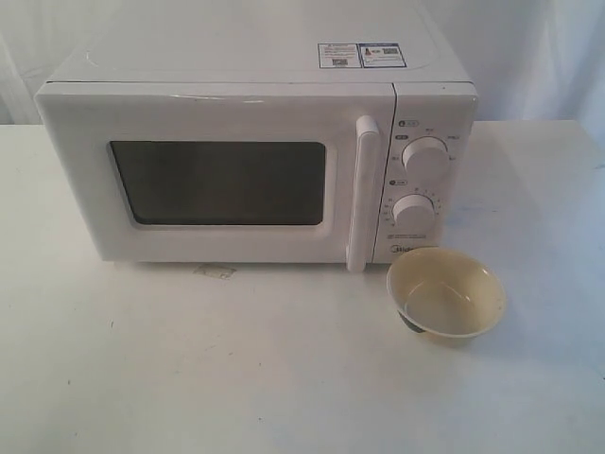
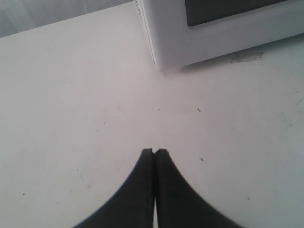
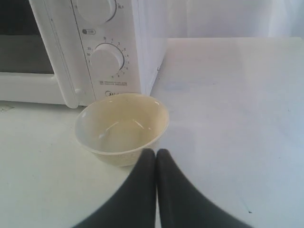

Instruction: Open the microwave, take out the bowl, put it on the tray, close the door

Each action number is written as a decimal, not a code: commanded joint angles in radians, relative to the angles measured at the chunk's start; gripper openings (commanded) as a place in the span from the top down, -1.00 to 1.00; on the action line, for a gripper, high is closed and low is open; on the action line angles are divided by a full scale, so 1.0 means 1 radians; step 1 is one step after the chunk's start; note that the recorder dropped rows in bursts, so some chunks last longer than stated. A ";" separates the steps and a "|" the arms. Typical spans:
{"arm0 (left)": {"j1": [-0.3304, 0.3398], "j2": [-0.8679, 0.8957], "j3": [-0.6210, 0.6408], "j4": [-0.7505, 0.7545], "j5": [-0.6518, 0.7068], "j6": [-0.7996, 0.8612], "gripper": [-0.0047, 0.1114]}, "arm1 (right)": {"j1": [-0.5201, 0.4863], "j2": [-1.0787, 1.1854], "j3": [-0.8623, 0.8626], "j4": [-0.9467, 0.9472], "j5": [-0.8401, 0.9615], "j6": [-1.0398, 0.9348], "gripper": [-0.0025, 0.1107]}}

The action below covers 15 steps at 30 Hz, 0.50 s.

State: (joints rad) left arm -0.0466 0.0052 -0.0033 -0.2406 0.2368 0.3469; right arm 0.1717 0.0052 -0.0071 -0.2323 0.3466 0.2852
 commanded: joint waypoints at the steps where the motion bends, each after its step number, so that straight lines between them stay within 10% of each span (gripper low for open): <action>1: 0.000 -0.005 0.003 -0.006 -0.003 -0.005 0.92 | -0.004 -0.005 0.007 -0.007 0.013 0.007 0.96; 15: 0.000 -0.005 0.003 -0.006 -0.003 -0.005 0.92 | -0.015 -0.005 0.007 0.022 0.011 0.009 0.96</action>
